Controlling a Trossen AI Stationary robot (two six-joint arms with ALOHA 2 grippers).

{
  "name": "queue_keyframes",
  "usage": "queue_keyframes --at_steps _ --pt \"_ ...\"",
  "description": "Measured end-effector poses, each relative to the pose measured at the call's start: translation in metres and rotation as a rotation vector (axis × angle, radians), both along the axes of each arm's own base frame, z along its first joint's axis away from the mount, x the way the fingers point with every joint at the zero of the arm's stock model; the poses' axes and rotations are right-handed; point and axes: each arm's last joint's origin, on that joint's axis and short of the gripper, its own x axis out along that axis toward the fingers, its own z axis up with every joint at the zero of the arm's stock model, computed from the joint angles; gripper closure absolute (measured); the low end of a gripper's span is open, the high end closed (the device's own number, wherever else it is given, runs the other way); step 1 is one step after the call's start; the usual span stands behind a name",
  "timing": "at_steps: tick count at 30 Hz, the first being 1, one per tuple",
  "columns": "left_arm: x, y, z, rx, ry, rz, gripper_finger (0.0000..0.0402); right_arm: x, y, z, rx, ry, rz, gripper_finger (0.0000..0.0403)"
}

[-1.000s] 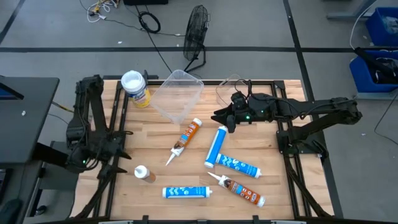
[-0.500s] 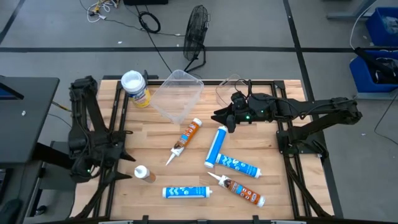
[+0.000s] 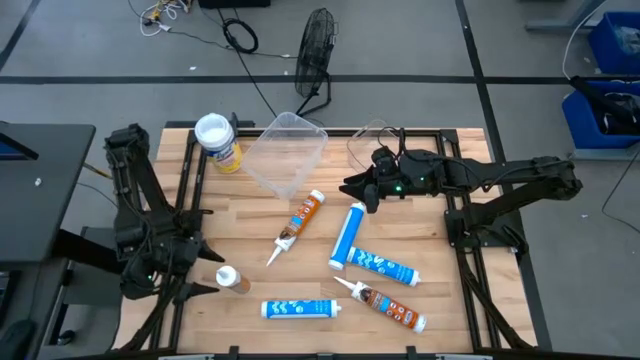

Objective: Pick & place silicon tubes, Sealant and Lysol wipes
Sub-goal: Put the left brown sealant into the white transparent bin

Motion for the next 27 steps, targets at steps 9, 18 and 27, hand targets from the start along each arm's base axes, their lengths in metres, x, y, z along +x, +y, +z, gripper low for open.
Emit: queue_keyframes --at_steps 9,18,27 --pt "0.007 0.000 0.003 0.019 -0.024 0.014 0.0007 0.000 0.000 0.000 -0.001 0.000 0.000 0.0201" --pt "0.016 -0.004 -0.002 0.088 -0.016 0.021 0.0007 0.000 0.000 0.000 -0.001 0.000 0.001 0.0201" --pt "0.031 -0.019 -0.008 0.127 -0.034 0.013 0.0007 0.000 0.000 0.000 -0.001 0.001 0.001 0.0201"
